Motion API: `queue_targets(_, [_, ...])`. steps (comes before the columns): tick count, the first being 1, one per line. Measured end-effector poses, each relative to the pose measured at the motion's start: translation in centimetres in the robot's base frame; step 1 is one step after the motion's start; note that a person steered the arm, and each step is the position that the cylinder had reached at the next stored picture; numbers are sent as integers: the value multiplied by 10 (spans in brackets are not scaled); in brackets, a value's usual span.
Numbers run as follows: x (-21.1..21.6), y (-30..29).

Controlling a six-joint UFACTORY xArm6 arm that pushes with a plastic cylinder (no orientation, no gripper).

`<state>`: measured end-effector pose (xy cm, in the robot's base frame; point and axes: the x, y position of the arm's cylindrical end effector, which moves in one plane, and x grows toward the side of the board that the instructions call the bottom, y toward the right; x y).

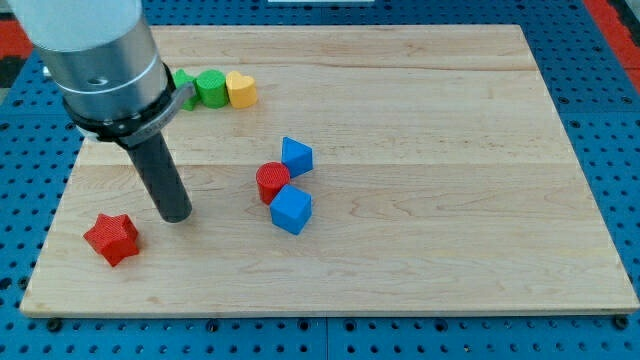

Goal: Move the blue cube to the vertical bottom side of the green star

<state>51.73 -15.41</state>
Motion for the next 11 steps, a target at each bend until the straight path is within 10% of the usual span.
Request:
queue_targets(3, [19,-47])
queue_targets(7, [5,174])
queue_targets(9, [-2,38])
queue_targets(11, [-16,45])
